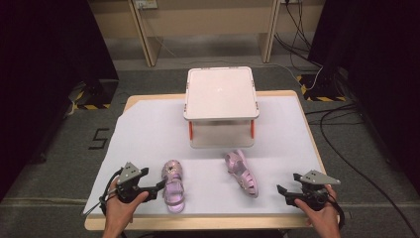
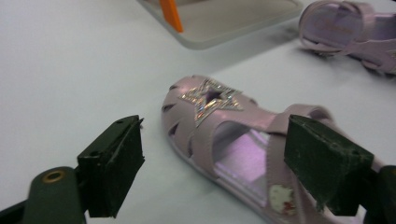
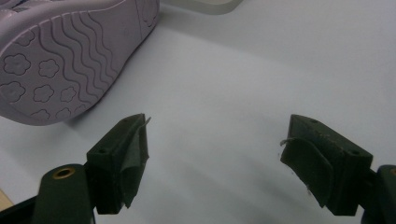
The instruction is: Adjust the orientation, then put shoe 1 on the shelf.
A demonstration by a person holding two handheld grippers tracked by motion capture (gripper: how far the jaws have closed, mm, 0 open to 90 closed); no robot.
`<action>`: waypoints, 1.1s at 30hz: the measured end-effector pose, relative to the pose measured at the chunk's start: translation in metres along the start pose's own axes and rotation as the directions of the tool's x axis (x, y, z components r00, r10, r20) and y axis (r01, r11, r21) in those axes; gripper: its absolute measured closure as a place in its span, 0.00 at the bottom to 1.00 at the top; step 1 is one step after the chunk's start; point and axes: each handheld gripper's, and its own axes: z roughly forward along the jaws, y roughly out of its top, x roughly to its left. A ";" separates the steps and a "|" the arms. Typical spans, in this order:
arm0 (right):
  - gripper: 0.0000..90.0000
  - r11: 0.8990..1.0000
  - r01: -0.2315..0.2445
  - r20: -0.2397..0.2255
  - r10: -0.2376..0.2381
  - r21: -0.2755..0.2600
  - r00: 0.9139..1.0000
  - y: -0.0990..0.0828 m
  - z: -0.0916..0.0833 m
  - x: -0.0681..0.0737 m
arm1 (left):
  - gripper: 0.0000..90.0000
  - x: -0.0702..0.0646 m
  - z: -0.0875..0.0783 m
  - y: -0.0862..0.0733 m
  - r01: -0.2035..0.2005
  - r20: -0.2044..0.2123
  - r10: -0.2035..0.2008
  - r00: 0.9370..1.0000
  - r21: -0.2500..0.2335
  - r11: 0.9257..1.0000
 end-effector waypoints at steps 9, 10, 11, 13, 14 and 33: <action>0.25 1.000 -0.003 0.000 0.003 0.002 1.000 0.000 0.001 0.001 | 0.25 -0.022 -0.001 -0.002 -0.050 0.031 0.049 0.998 0.034 0.998; 0.25 1.000 -0.003 0.000 0.003 0.002 1.000 0.000 0.001 0.001 | 0.25 -0.022 -0.001 -0.002 -0.050 0.031 0.049 0.998 0.034 0.998; 0.25 1.000 0.002 -0.003 -0.002 0.004 1.000 0.001 0.001 0.002 | 0.25 -0.022 0.002 -0.004 -0.055 0.027 0.054 0.998 0.051 0.997; 0.25 1.000 0.001 -0.003 -0.001 0.005 1.000 0.001 0.001 0.002 | 0.25 -0.023 0.003 -0.005 -0.055 0.024 0.054 0.998 0.049 0.997; 0.25 1.000 0.001 -0.003 -0.001 0.005 1.000 0.001 0.001 0.002 | 0.25 -0.024 0.004 -0.006 -0.059 0.019 0.058 0.998 0.047 0.997; 0.25 1.000 0.015 -0.002 -0.015 0.003 1.000 0.003 0.001 0.005 | 0.56 -0.026 0.019 -0.012 -0.183 -0.018 0.185 0.983 0.064 0.981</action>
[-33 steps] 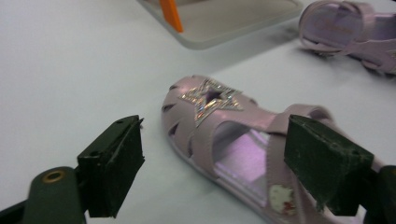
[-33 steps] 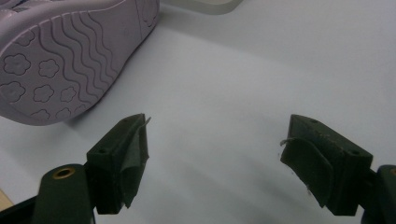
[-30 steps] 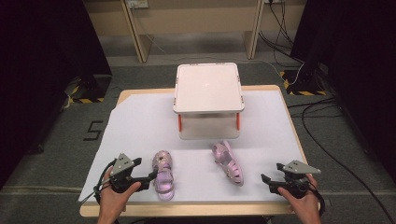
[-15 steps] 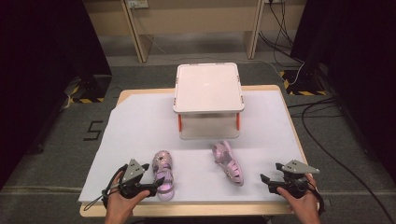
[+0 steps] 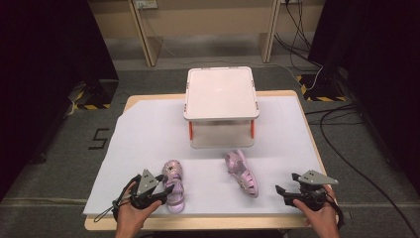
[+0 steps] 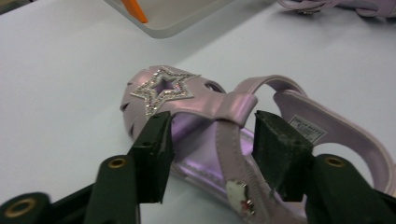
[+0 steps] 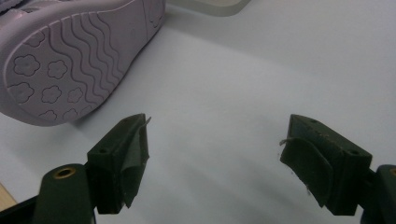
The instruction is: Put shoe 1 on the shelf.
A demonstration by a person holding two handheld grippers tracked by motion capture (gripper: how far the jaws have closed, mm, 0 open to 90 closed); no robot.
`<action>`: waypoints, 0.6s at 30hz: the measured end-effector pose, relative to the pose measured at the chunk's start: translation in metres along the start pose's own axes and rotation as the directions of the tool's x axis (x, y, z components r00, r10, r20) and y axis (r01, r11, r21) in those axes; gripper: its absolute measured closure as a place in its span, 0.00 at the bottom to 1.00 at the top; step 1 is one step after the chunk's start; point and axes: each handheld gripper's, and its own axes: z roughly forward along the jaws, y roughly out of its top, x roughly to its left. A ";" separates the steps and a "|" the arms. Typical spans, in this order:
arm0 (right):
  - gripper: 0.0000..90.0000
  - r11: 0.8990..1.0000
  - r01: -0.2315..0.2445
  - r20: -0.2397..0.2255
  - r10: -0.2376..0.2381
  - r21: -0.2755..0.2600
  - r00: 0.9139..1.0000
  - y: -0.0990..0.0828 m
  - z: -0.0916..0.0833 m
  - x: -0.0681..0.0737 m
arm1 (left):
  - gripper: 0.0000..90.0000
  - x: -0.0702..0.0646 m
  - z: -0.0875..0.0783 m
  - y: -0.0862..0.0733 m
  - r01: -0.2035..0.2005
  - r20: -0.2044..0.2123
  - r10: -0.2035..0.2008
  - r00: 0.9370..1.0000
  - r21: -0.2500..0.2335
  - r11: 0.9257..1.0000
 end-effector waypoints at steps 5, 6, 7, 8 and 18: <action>0.25 1.000 0.000 -0.004 0.000 0.007 1.000 0.000 0.001 0.000 | 0.72 0.001 -0.002 -0.001 -0.012 0.015 0.012 1.000 -0.015 1.000; 0.25 1.000 0.000 -0.004 0.000 0.007 1.000 0.000 0.001 0.000 | 0.72 0.002 -0.002 -0.001 -0.015 0.018 0.016 1.000 -0.018 1.000; 0.25 1.000 0.003 -0.004 -0.003 0.006 1.000 0.000 0.001 0.000 | 0.75 0.002 -0.002 -0.001 -0.019 0.020 0.020 1.000 -0.021 1.000; 0.25 1.000 0.005 -0.003 -0.005 0.006 1.000 0.000 0.001 -0.001 | 0.82 0.002 -0.003 -0.001 -0.031 0.024 0.032 0.999 -0.024 0.999; 0.25 1.000 0.004 -0.008 -0.004 0.010 1.000 0.000 0.002 0.001 | 0.89 0.005 -0.007 0.001 -0.038 0.016 0.039 0.999 -0.054 0.998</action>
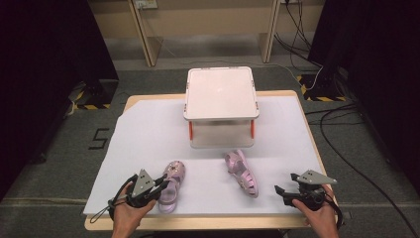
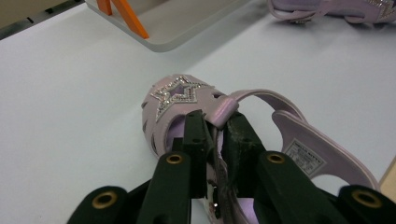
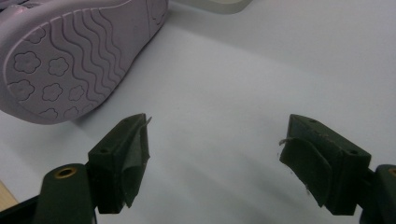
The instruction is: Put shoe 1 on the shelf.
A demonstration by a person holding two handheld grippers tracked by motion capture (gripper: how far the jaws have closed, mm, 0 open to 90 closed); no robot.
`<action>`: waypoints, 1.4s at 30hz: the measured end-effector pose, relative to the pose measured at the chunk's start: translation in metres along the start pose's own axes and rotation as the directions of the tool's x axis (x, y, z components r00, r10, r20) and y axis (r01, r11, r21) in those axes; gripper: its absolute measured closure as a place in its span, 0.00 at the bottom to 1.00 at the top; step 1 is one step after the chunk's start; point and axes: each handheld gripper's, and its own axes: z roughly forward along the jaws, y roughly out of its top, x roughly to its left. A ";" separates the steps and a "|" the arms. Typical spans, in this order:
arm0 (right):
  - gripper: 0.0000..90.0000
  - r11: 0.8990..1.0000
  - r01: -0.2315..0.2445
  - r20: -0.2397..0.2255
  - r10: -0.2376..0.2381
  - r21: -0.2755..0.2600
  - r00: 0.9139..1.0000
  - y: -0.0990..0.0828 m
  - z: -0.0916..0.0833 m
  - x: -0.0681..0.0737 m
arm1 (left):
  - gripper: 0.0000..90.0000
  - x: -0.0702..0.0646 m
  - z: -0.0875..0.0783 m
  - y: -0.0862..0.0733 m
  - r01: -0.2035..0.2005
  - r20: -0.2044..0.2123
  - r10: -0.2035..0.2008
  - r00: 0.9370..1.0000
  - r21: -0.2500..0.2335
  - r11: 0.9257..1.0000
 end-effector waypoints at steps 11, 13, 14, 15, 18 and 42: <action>0.26 1.000 -0.012 0.003 0.012 -0.004 1.000 0.000 0.002 -0.003 | 0.91 0.009 -0.016 0.035 -0.029 -0.004 0.029 1.000 -0.084 0.996; 0.26 1.000 -0.010 0.002 0.010 -0.006 1.000 0.000 0.002 -0.003 | 0.91 0.010 -0.017 0.039 -0.030 -0.003 0.030 1.000 -0.091 0.995; 0.26 1.000 -0.007 0.001 0.007 -0.008 1.000 0.001 0.002 -0.003 | 0.91 0.011 -0.018 0.044 -0.034 -0.002 0.033 0.999 -0.098 0.995; 0.26 1.000 -0.009 -0.001 0.009 -0.008 1.000 0.001 0.002 -0.003 | 0.91 0.013 -0.019 0.052 -0.045 -0.005 0.045 0.999 -0.121 0.992; 0.26 1.000 -0.008 -0.001 0.008 -0.009 1.000 0.001 0.002 -0.003 | 0.91 0.015 -0.021 0.061 -0.047 -0.004 0.047 0.999 -0.136 0.990; 0.26 1.000 -0.018 -0.010 0.018 -0.010 1.000 0.001 0.005 -0.005 | 0.91 0.061 -0.028 0.170 -0.070 -0.106 0.050 0.993 -0.188 0.980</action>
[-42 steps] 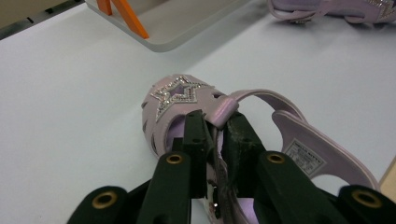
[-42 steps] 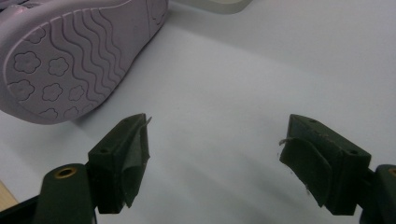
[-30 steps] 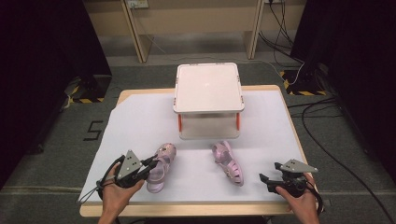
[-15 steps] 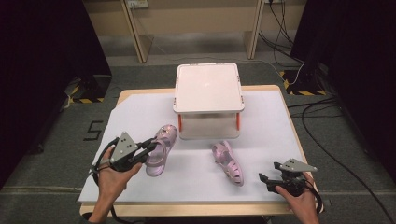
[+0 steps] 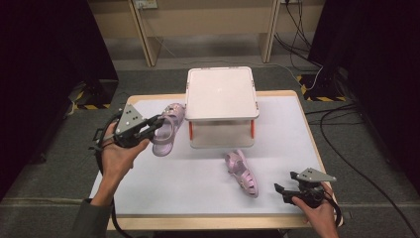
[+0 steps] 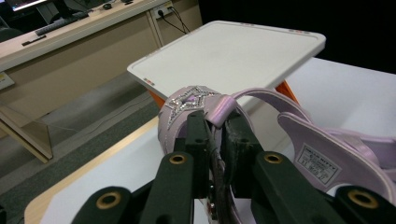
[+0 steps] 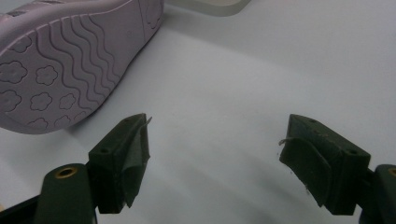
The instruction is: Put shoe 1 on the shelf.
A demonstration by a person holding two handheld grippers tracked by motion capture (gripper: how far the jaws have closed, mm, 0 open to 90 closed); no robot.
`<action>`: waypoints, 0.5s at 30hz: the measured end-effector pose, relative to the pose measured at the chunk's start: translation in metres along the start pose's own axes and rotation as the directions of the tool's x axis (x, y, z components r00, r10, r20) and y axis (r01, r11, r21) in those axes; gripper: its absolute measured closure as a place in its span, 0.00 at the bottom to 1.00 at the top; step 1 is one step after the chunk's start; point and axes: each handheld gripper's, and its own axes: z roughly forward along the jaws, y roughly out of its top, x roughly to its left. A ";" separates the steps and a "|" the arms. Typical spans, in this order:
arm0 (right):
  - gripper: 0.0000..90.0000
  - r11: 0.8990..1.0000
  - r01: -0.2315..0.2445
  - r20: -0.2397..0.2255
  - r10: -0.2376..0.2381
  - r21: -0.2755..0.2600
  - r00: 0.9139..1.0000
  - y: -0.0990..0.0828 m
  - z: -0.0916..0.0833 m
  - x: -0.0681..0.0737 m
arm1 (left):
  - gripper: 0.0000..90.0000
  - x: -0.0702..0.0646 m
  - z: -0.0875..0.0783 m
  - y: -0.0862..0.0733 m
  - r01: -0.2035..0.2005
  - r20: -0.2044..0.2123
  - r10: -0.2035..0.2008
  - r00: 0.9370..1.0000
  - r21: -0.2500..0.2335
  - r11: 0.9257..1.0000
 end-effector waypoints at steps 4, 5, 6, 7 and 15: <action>0.26 1.000 -0.003 0.001 0.003 0.000 1.000 0.000 0.000 -0.001 | 0.91 0.003 0.011 0.015 -0.008 -0.017 0.007 1.000 -0.004 1.000; 0.26 1.000 -0.002 0.001 0.002 -0.002 1.000 0.000 0.000 -0.001 | 0.91 0.004 0.014 0.018 -0.015 -0.021 0.015 1.000 -0.002 1.000; 0.26 1.000 -0.002 0.001 0.002 -0.002 1.000 0.000 0.000 -0.001 | 0.91 0.004 0.018 0.022 -0.021 -0.027 0.021 0.999 -0.005 1.000; 0.26 1.000 -0.009 0.001 0.009 -0.002 1.000 0.000 0.000 -0.001 | 0.91 0.004 0.024 0.027 -0.028 -0.029 0.027 0.999 -0.008 1.000; 0.26 1.000 -0.011 -0.010 0.011 -0.004 1.000 -0.001 0.000 -0.002 | 0.91 0.004 0.071 0.055 -0.041 -0.047 0.041 0.998 0.001 0.999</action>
